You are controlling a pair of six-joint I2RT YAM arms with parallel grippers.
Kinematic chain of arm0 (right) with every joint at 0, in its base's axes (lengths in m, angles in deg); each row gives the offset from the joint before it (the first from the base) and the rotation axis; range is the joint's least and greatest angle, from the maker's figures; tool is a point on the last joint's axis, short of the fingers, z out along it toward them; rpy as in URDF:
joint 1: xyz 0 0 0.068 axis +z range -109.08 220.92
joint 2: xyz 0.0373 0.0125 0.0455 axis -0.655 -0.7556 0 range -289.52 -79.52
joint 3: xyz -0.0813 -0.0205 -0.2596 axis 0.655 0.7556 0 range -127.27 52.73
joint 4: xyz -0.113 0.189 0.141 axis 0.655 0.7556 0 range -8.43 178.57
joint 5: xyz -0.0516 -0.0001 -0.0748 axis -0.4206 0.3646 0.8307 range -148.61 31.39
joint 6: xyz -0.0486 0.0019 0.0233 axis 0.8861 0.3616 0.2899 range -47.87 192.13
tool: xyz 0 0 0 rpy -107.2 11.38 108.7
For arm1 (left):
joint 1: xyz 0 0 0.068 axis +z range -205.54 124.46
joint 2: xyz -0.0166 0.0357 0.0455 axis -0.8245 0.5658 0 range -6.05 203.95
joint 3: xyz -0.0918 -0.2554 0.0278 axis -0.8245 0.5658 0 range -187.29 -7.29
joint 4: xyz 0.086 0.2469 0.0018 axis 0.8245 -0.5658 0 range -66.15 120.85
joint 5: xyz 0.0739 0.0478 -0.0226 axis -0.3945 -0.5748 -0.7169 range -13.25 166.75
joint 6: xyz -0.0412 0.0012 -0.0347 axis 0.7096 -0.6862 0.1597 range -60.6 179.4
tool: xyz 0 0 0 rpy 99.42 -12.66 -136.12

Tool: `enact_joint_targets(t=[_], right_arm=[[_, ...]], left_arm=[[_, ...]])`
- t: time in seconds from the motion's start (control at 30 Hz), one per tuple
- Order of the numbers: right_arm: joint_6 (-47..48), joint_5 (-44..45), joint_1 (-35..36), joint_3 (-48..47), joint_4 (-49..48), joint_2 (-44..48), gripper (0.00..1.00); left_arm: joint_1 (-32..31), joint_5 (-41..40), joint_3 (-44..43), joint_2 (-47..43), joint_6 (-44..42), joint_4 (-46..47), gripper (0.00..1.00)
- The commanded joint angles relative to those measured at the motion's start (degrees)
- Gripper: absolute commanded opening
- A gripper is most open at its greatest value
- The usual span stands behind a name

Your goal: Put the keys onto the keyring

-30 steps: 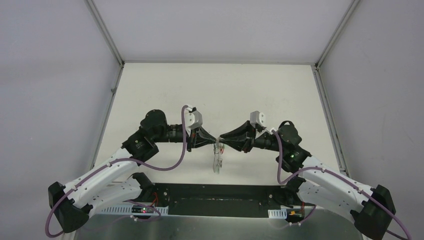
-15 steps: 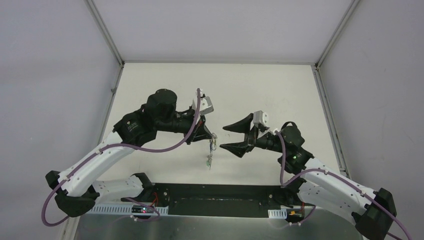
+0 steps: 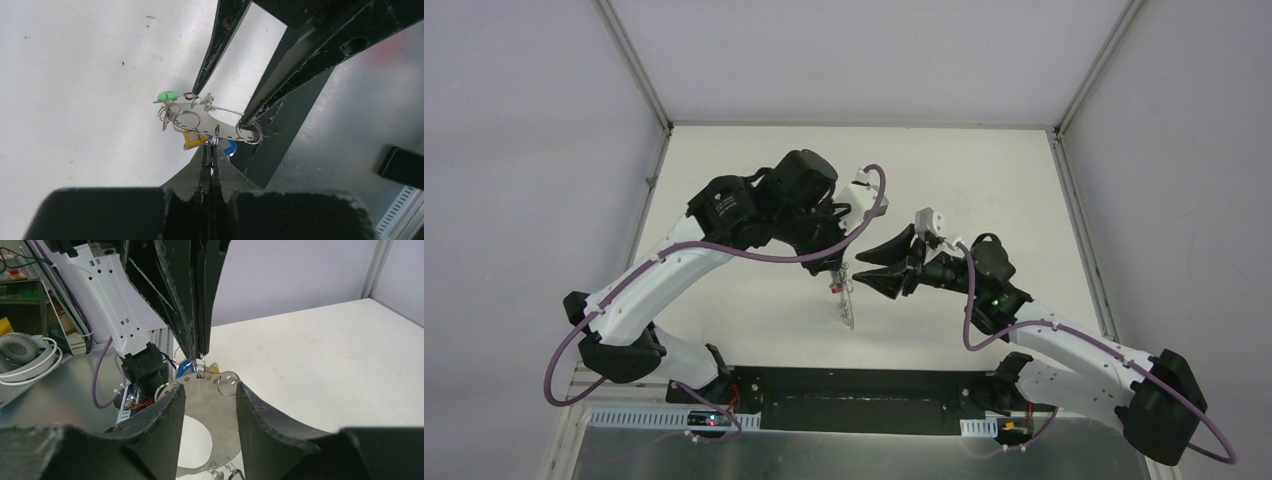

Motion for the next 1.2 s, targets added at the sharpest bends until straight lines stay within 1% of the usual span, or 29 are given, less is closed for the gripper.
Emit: enact_joint_targets(t=[0.0, 0.17, 0.4, 0.63, 0.7, 0.9, 1.0, 1.07, 1.17], right_arm=[[-2.2, -2.2, 0.2, -3.1, -6.6, -0.8, 0.44], [-1.9, -2.7, 0.2, -2.8, -6.5, -0.1, 0.44], [-4.1, -5.4, 0.3, -3.5, -9.9, -3.4, 0.31], [-5.6, -7.5, 0.7, -5.0, -12.8, -7.2, 0.30], [-5.7, -7.9, 1.0, -5.3, -12.8, -7.8, 0.29], [-6.0, -9.4, 1.4, -5.9, -13.0, -9.3, 0.19], [-5.8, -9.7, 1.6, -5.9, -13.1, -9.6, 0.09], [-5.6, -10.0, 1.7, -5.7, -13.0, -9.6, 0.00], [-5.1, -10.2, 1.6, -5.0, -12.9, -8.9, 0.00]], left_arm=[[-1.5, -3.6, -5.2, 1.2, -2.0, -6.1, 0.00], [-2.4, -3.7, -5.4, 1.6, -3.0, -5.9, 0.00], [-3.2, -2.4, -4.9, 1.6, -3.3, -4.7, 0.00], [-3.6, -1.6, -3.4, 0.7, -3.1, -2.5, 0.00], [-3.7, -1.3, -2.9, 0.5, -3.1, -1.8, 0.00], [-4.0, -0.9, -1.8, 0.1, -3.3, -0.7, 0.00], [-4.0, -1.0, -1.6, 0.0, -3.6, -0.6, 0.00], [-4.0, -1.1, -1.6, -0.3, -3.8, -0.5, 0.00], [-4.0, -1.5, -1.4, -0.8, -4.0, -0.2, 0.00]])
